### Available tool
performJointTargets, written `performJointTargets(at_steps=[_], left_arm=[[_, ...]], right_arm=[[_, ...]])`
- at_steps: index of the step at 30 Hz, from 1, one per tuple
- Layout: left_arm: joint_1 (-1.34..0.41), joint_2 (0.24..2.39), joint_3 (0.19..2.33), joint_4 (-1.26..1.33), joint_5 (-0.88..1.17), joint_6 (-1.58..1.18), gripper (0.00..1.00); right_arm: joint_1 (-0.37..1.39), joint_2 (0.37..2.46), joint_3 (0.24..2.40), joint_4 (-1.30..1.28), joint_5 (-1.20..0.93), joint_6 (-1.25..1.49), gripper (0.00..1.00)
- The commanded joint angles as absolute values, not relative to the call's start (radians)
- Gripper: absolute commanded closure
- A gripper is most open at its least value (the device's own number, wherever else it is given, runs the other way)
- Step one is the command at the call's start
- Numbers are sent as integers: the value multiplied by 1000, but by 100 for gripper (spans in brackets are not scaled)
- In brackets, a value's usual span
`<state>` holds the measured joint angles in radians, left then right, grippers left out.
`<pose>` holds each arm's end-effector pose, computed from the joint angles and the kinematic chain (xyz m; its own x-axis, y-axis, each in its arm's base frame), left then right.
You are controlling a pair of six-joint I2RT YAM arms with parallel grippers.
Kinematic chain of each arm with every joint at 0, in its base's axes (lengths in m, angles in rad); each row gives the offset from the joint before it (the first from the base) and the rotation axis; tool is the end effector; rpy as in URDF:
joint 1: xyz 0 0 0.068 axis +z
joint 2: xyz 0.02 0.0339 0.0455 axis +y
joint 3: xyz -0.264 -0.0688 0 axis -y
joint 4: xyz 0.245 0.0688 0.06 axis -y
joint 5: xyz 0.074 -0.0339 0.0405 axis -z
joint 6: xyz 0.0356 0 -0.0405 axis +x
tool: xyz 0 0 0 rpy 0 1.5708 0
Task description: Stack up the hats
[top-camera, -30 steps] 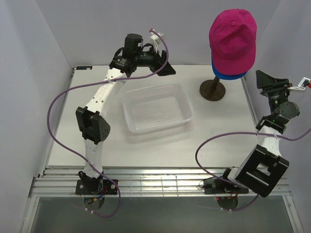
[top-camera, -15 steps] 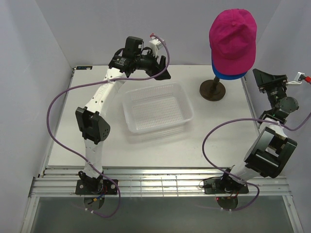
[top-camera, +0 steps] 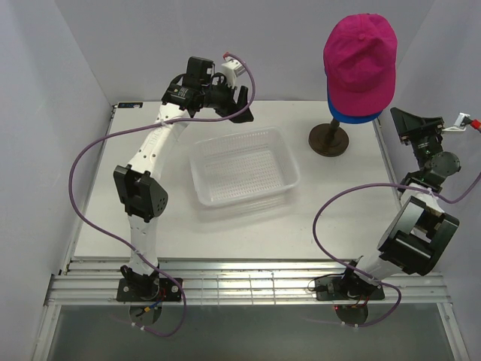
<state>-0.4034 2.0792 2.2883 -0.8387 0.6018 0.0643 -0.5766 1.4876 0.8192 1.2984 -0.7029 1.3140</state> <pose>0.4145 -0.1988 0.3928 -0.4926 0.2678 -0.8280 0.7777 0.5625 -0.2807 0.2718 -0.1493 0.3314 0.1042 0.8125 -0.5736 -0.4833 0.5454 0.6848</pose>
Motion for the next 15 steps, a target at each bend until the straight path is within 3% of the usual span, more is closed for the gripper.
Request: performJointTargets(at_steps=[1,5,15], left_arm=[[-408,1991,2307,-847,598,78,18],[-408,1990,2301,-848,612,78,18],[-408,1988,2295,-853,624,80,18]], right_arm=[[-581,1486,787,1741,-698,1333,49],[-580,1528,750,1888,-663,1405,48],[-578,1491,798,1890,-675,1417,43]])
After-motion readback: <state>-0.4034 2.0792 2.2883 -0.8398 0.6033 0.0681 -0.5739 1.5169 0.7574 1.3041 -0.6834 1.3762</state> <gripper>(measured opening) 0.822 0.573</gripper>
